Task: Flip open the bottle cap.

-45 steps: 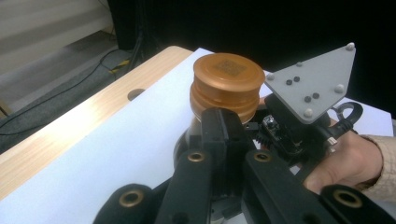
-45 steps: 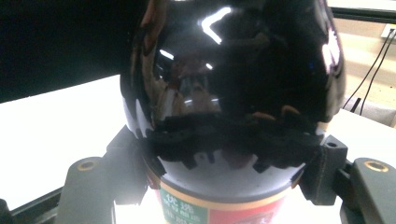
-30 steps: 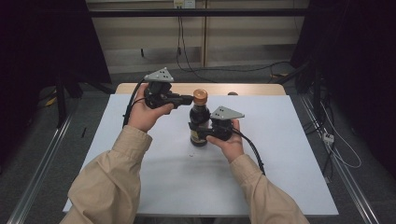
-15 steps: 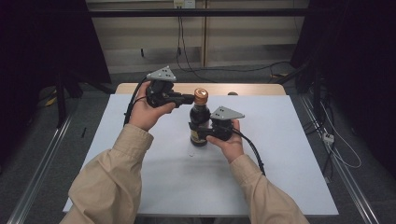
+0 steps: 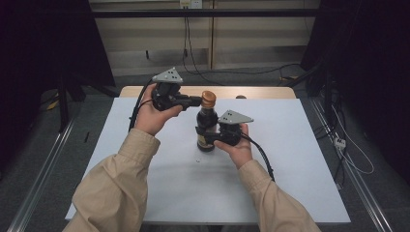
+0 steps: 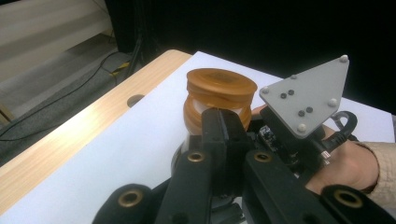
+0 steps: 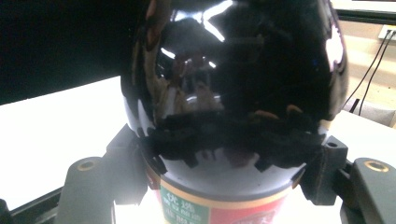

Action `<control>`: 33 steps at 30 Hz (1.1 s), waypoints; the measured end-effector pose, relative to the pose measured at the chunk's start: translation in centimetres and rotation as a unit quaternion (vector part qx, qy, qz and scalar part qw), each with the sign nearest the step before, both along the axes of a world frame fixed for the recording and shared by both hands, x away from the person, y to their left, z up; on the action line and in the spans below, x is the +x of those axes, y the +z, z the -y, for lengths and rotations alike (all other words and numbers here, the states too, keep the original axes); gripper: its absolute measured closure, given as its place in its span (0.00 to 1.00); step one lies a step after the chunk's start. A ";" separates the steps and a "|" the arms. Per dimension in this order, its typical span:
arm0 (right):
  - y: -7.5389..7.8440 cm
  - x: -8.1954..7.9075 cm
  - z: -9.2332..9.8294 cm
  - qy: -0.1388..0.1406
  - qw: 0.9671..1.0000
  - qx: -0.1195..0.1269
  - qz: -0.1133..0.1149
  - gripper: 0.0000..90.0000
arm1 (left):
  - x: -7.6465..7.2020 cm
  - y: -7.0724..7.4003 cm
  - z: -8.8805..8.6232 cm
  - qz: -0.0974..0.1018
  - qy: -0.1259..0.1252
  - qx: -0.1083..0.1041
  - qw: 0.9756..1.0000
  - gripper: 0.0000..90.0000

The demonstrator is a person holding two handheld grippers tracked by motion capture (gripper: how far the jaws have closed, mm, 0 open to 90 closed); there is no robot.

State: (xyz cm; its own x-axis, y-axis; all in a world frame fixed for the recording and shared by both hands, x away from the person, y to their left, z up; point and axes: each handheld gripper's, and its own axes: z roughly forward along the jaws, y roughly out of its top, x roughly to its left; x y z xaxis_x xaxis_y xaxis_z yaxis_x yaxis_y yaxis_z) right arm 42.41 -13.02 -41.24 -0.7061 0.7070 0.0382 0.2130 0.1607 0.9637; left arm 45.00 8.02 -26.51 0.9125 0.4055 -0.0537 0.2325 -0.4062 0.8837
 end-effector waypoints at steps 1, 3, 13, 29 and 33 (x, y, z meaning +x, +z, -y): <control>0.0 0.0 0.0 0.000 1.000 0.000 0.000 0.35 | 0.0 0.0 0.0 0.000 0.001 -0.001 1.000 1.00; 0.0 0.0 0.0 0.000 1.000 0.000 0.000 0.35 | 0.0 0.1 0.0 0.002 0.001 -0.001 1.000 1.00; 0.0 0.0 0.1 -0.002 1.000 0.001 -0.001 0.35 | 0.1 0.2 0.3 0.004 0.000 -0.001 1.000 1.00; -0.1 0.0 0.1 -0.003 1.000 0.003 -0.001 0.35 | 0.0 0.5 0.6 0.006 0.002 -0.004 1.000 1.00; -0.1 0.0 0.1 -0.003 1.000 0.004 -0.001 0.35 | 0.2 0.5 0.5 0.005 0.000 -0.006 1.000 1.00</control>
